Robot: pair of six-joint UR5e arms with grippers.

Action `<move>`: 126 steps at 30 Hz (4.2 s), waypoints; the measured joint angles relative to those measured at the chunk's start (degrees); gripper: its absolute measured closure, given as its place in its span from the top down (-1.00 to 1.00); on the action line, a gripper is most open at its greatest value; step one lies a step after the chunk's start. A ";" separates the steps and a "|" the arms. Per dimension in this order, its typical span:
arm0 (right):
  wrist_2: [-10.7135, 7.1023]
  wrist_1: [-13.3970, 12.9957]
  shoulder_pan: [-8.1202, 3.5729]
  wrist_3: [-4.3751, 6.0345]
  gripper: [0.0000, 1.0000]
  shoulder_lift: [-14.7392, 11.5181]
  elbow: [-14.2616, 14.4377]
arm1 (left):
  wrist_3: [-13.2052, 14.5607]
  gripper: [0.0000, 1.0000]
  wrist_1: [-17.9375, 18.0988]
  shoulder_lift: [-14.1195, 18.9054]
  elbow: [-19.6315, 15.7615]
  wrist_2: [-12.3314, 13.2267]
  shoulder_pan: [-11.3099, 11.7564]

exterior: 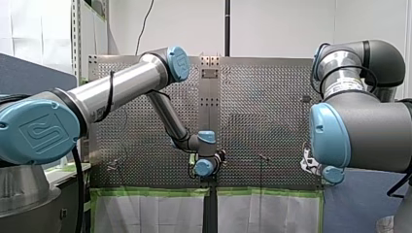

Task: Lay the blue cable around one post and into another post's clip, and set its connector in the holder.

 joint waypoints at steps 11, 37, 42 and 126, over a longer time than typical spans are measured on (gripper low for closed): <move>-2.22 1.28 -0.72 0.17 -1.00 0.84 -5.62 | 0.06 -0.99 -0.42 0.02 0.74 -0.73 0.02; -3.22 8.71 -1.03 -2.67 -1.00 4.05 -11.64 | 6.68 1.00 -9.61 0.42 1.50 8.59 -0.50; -3.21 8.71 -0.88 -2.29 -1.00 4.09 -11.64 | 9.87 1.00 -12.80 0.72 1.51 11.78 -1.67; -3.74 7.51 -0.52 1.00 -1.00 5.82 -11.64 | -0.29 1.00 -18.22 8.64 -0.55 11.80 -9.06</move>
